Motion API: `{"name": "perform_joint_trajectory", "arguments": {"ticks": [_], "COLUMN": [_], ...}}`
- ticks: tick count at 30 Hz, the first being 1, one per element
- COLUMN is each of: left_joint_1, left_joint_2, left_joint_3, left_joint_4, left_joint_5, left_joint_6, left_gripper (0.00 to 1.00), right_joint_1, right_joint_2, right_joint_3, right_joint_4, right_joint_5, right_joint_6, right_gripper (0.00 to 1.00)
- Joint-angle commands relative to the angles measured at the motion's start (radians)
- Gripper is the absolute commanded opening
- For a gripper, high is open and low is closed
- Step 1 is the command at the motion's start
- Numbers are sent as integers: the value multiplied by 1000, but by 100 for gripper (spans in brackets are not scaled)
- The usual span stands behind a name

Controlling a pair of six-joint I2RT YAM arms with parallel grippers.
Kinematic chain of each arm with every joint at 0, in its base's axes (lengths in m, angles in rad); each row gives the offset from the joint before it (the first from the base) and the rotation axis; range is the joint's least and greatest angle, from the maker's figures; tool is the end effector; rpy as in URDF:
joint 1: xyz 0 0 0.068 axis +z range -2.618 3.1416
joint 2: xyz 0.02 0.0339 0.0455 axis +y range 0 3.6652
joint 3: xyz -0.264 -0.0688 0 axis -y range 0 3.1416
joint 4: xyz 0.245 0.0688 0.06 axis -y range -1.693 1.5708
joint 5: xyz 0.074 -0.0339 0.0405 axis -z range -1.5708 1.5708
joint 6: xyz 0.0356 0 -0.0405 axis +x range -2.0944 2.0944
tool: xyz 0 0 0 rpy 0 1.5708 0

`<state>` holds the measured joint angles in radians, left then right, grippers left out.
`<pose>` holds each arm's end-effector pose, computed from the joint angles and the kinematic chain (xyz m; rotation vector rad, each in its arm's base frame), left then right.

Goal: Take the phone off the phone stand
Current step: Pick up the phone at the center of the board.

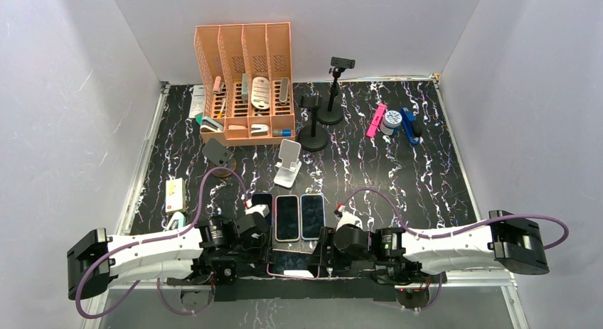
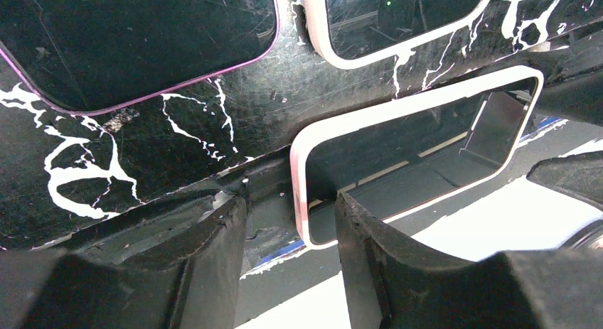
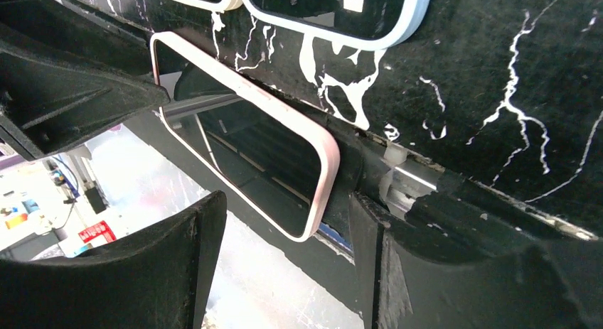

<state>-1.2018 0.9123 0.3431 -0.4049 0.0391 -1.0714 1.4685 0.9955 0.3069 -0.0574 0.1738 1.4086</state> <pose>0.0560 -0.1485 0.1502 0.2002 2.8069 -0.8082 0.0249 0.1822 0.1516 0.0216 2.6515 1.1186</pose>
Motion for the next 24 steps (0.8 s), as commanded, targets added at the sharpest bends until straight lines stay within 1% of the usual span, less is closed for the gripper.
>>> {"name": "perform_joint_trajectory", "arguments": {"ticks": [1,6,10,15,20,24], "left_joint_1": [-49,-50,-50,-51,-54,-56], "left_joint_2": [102,110,145,202,186,158], "left_joint_3": [-133,-140,-149,-170,-196,-203], "left_joint_4": [603,621,674,747,773,761], "left_joint_5": [112,115,134,153,147,139], "left_joint_6": [-114,-114,-115,-124,-140,-141], "left_gripper": [43,43,41,33,28,26], "right_joint_1": [-27,-44,-64,-73,-74,-73], "right_joint_2": [-2,26,67,100,100,105], "right_joint_3": [-35,-39,-40,-75,-122,-140], "right_joint_4": [100,143,169,227,314,371], "right_joint_5": [-42,-71,-108,-141,-155,-167], "right_joint_6": [0,-15,-21,14,30,28], "right_gripper": [72,72,71,69,61,52]}}
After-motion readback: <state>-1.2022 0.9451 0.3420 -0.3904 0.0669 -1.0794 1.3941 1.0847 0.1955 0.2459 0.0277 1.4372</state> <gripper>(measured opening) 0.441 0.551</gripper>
